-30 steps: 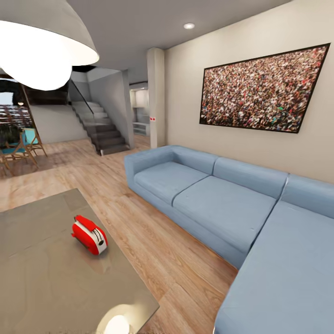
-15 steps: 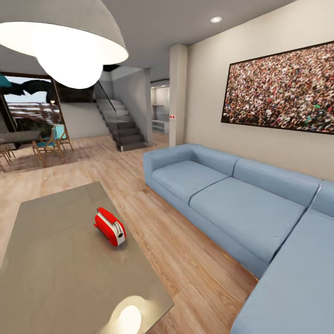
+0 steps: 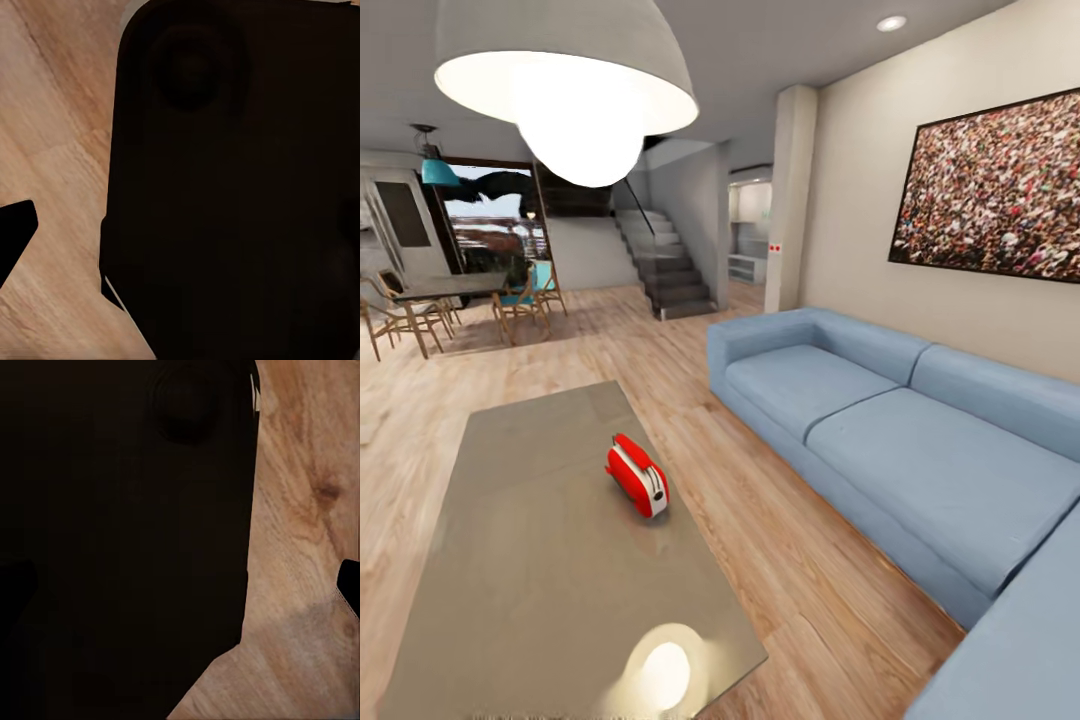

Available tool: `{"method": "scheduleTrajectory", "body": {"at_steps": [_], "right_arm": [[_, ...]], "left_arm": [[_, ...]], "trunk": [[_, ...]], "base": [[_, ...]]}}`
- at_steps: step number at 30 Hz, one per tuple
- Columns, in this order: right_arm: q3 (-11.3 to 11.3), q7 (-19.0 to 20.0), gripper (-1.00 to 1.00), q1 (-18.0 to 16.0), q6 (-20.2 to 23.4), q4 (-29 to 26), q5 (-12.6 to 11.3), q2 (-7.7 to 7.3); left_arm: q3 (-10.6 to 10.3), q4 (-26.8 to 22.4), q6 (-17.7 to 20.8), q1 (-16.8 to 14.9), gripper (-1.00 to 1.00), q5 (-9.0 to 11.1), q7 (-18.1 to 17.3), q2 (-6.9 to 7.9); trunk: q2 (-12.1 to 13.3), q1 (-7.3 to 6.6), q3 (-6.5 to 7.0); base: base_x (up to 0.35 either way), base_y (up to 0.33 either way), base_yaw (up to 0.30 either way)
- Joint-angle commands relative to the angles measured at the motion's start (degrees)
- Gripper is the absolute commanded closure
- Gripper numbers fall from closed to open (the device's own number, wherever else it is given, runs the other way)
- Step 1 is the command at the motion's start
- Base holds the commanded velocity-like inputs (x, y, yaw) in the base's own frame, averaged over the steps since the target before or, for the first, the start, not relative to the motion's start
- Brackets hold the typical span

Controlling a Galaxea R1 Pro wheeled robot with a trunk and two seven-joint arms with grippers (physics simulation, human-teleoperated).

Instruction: Turn on the radio receiver that's on the table in the living room.

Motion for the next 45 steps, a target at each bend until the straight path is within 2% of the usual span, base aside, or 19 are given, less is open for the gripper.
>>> {"method": "scheduleTrajectory", "body": {"at_steps": [1, 45], "right_arm": [[0.0, 0.0, -1.0, 0.0, 0.0, 0.0, 0.0, 0.0], [-0.1, 0.0, -1.0, 0.0, 0.0, 0.0, 0.0, 0.0]], "left_arm": [[0.0, 0.0, 0.0, 0.0, -1.0, 0.0, 0.0, 0.0], [0.0, 0.0, 0.0, 0.0, -1.0, 0.0, 0.0, -0.08]], "trunk": [[0.0, 0.0, -0.04], [0.0, 0.0, -0.4]], "base": [[0.0, 0.0, 0.271], [0.0, 0.0, 0.271]]}}
